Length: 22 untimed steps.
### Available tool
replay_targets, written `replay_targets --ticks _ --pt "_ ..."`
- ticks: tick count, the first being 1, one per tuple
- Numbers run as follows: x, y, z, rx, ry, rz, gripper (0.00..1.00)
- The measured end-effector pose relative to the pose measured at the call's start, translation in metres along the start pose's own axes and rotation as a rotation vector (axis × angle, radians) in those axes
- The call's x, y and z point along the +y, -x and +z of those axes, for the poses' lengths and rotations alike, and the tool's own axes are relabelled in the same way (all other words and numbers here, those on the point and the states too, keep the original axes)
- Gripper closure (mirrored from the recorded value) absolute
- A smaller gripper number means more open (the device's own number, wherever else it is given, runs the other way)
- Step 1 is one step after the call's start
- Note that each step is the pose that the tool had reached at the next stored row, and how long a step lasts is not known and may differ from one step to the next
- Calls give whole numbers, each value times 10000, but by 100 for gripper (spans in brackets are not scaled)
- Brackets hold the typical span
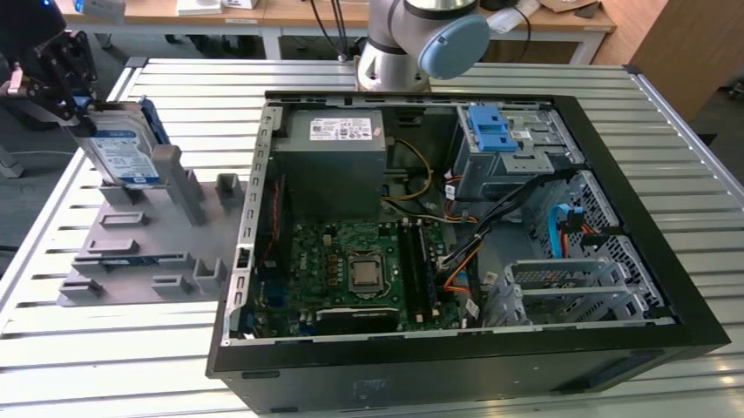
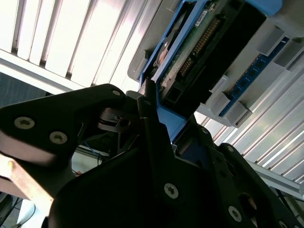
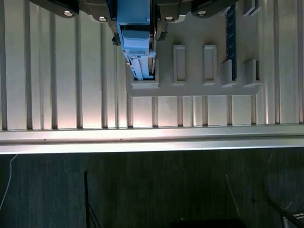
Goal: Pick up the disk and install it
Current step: 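Pick up the disk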
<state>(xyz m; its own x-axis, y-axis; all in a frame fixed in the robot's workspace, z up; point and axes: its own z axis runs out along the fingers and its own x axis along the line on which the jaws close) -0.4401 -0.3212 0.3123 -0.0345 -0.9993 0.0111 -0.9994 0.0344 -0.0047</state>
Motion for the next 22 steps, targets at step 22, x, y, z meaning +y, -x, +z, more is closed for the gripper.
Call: replay_targets --ticks 22 --pt "-1 -1 -116 1 -1 0 64"
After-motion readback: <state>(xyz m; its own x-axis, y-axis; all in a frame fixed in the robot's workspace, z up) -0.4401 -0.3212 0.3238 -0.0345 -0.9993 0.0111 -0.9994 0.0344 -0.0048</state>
